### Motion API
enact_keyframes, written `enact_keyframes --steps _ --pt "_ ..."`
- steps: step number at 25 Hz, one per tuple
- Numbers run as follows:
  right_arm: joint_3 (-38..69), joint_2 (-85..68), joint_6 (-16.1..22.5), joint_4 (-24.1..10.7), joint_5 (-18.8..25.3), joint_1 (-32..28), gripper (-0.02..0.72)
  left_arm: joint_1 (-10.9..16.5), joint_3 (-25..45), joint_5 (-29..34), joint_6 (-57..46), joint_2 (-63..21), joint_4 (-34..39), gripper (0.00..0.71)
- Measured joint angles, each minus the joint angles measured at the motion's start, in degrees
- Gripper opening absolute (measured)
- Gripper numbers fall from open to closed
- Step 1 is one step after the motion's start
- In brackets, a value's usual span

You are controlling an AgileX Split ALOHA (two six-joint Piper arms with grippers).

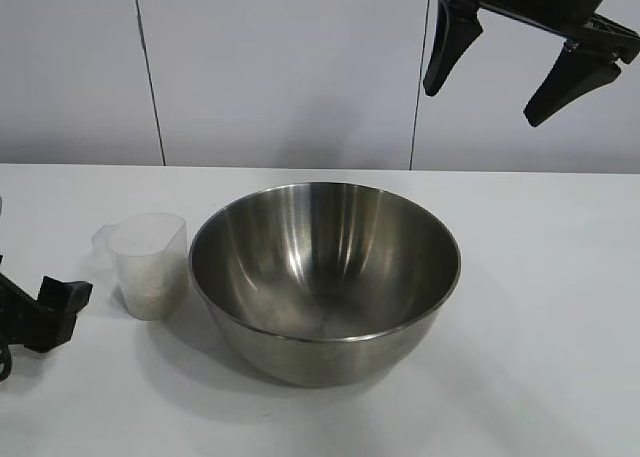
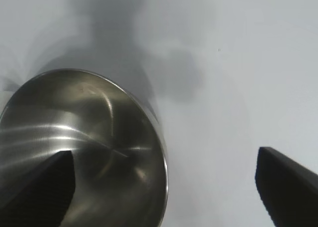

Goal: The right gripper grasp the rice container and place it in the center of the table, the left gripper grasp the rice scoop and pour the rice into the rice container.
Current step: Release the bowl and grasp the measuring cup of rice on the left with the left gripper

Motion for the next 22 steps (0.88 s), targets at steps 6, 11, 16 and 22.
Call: enact_keyframes --steps 6,11,16,22 --pt "0.00 0.00 0.00 -0.04 0.00 0.00 0.683 0.00 -0.69 0.10 -0.05 3.38 0.00 0.649" --pt "0.00 0.00 0.00 -0.13 0.00 0.00 0.683 0.00 -1.93 0.05 -0.20 3.43 0.00 0.649" --pt "0.00 0.00 0.00 -0.18 0.00 0.00 0.683 0.00 -3.98 -0.08 -0.20 5.17 0.00 0.649" --pt "0.00 0.00 0.00 -0.18 0.00 0.00 0.683 0.00 -5.34 -1.59 -0.50 6.70 0.00 0.649"
